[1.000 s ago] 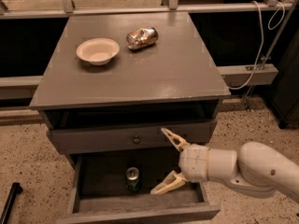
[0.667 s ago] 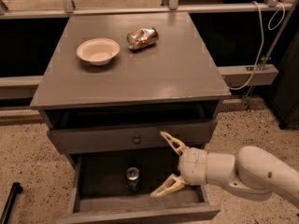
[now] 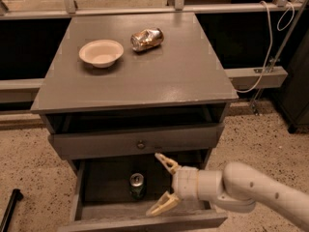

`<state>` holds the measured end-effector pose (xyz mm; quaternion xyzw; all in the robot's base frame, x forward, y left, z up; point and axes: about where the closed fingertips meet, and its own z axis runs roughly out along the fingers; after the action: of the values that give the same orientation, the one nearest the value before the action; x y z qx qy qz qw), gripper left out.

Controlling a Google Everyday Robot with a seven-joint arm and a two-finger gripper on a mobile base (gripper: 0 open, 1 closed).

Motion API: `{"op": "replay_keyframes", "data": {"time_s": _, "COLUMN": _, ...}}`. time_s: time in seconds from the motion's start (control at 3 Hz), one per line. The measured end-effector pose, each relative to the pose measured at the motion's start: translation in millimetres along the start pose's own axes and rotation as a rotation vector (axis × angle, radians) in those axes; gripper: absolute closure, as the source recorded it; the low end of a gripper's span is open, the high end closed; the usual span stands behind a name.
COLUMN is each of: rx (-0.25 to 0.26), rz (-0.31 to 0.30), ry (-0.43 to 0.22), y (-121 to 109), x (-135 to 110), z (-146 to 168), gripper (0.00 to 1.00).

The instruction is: Pick green can from middle drawer and place on counter

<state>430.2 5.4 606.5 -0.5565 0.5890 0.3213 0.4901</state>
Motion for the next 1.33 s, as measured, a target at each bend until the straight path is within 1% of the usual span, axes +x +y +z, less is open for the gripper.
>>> {"op": "replay_keyframes", "data": {"time_s": 0.33, "rx": 0.014, "rz": 0.044, "ry": -0.012, "y": 11, "x": 39, "z": 29, "gripper": 0.00}}
{"op": "replay_keyframes", "data": {"time_s": 0.67, "rx": 0.059, "rz": 0.058, "ry": 0.010, "y": 12, "x": 70, "z": 45, "gripper": 0.00}}
{"op": "replay_keyframes", "data": {"time_s": 1.0, "rx": 0.095, "rz": 0.086, "ry": 0.059, "y": 4, "x": 94, "z": 59, "gripper": 0.00}}
{"op": "replay_keyframes", "data": {"time_s": 1.33, "rx": 0.126, "rz": 0.128, "ry": 0.085, "y": -8, "x": 111, "z": 72, "gripper": 0.00}}
